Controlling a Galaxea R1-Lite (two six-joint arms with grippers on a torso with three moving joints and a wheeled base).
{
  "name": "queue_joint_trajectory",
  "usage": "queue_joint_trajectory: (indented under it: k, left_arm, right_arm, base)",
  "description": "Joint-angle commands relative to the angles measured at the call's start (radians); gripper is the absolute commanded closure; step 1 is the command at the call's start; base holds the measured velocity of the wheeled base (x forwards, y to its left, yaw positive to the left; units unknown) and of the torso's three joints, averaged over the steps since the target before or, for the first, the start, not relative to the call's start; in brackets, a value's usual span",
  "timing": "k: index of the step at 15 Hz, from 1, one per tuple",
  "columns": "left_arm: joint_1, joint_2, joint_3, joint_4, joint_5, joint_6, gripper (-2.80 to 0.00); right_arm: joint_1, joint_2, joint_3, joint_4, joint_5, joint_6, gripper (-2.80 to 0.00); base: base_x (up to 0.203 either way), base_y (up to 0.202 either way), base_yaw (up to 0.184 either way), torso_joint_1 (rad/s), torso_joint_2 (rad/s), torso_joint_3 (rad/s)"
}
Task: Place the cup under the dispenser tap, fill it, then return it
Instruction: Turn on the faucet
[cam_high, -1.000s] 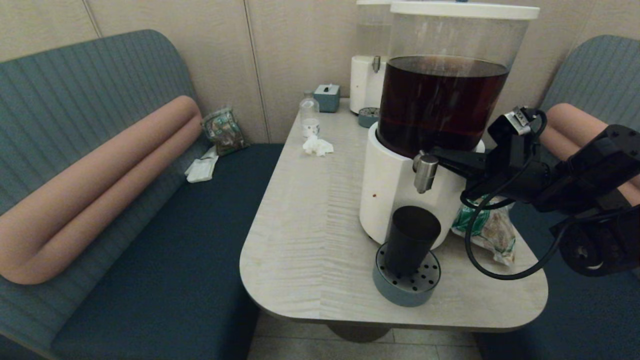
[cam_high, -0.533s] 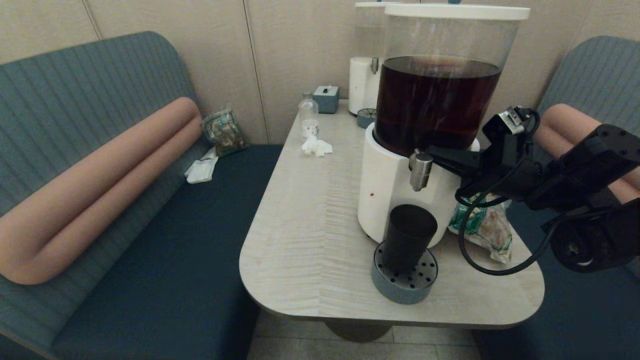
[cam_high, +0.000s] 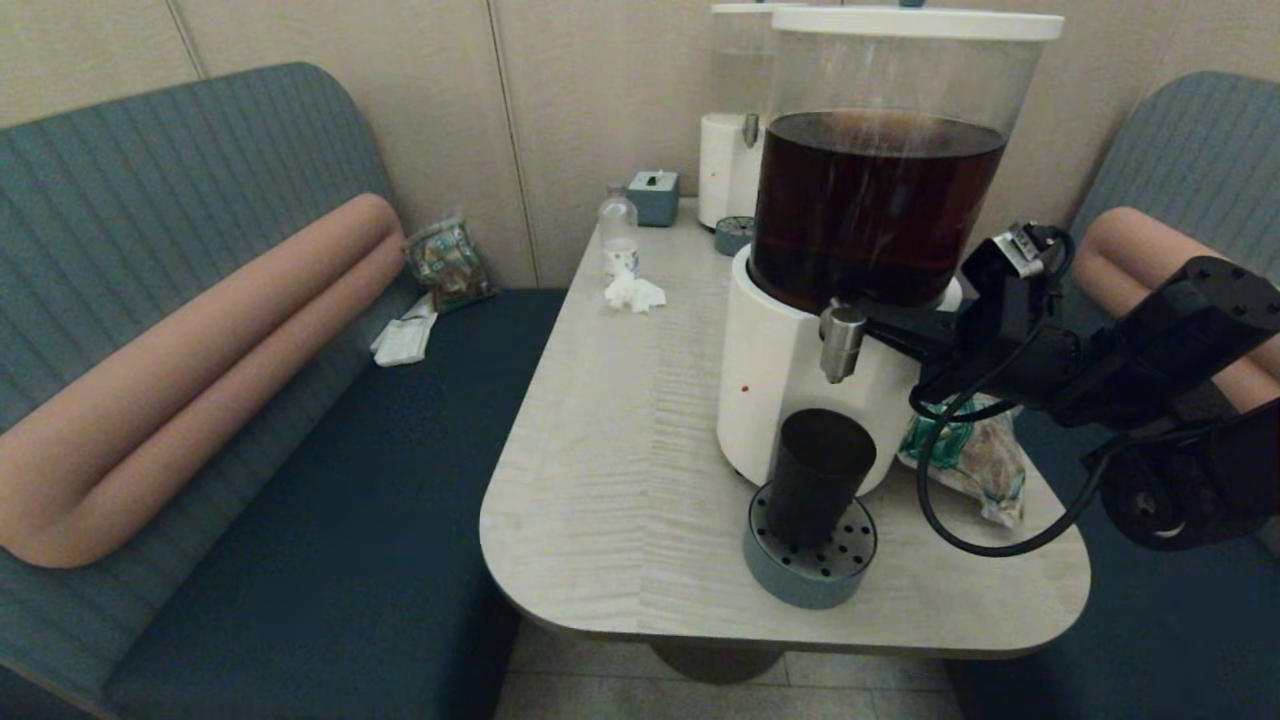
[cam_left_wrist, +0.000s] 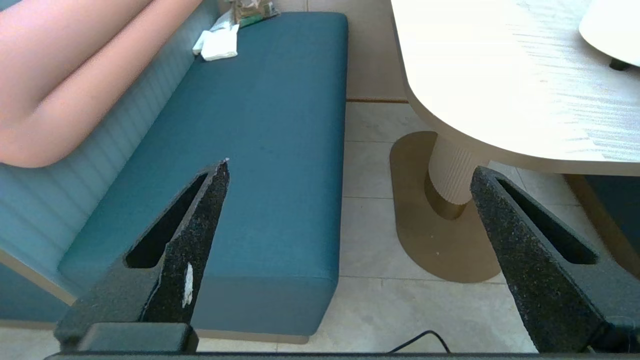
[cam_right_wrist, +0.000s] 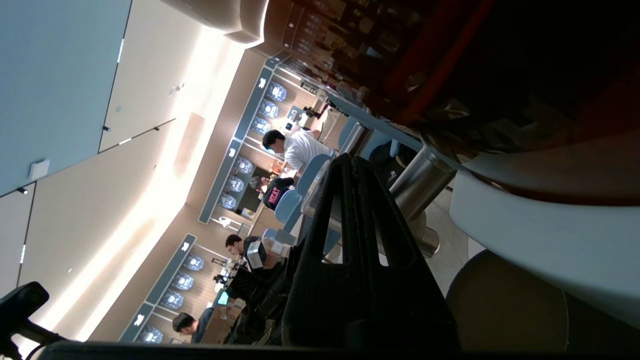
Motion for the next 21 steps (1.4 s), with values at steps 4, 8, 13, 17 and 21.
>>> queue_joint_trajectory:
  k: [4, 8, 13, 17, 21]
  left_arm:
    - [0.000, 0.001, 0.000, 0.000, 0.001, -0.001, -2.80]
    - [0.000, 0.001, 0.000, 0.000, 0.001, -0.001, -2.80]
    - [0.000, 0.001, 0.000, 0.000, 0.001, -0.001, -2.80]
    - [0.000, 0.001, 0.000, 0.000, 0.001, -0.001, -2.80]
    - [0.000, 0.001, 0.000, 0.000, 0.001, -0.001, -2.80]
  right_arm:
    - [-0.032, -0.052, 0.045, -0.016, 0.007, 0.007, 0.00]
    - [-0.066, -0.125, 0.070, -0.010, 0.007, 0.007, 0.00]
    - [-0.106, -0.202, 0.118, -0.010, 0.017, 0.006, 0.00]
    - [-0.186, -0.328, 0.175, -0.005, 0.090, 0.004, 0.00]
    - [-0.344, -0.544, 0.170, 0.125, 0.262, 0.004, 0.00]
  base:
    - [0.000, 0.000, 0.000, 0.000, 0.00, 0.000]
    - [0.000, 0.000, 0.000, 0.000, 0.00, 0.000]
    - [0.000, 0.000, 0.000, 0.000, 0.00, 0.000]
    - [0.000, 0.000, 0.000, 0.000, 0.00, 0.000]
    - [0.000, 0.000, 0.000, 0.000, 0.00, 0.000]
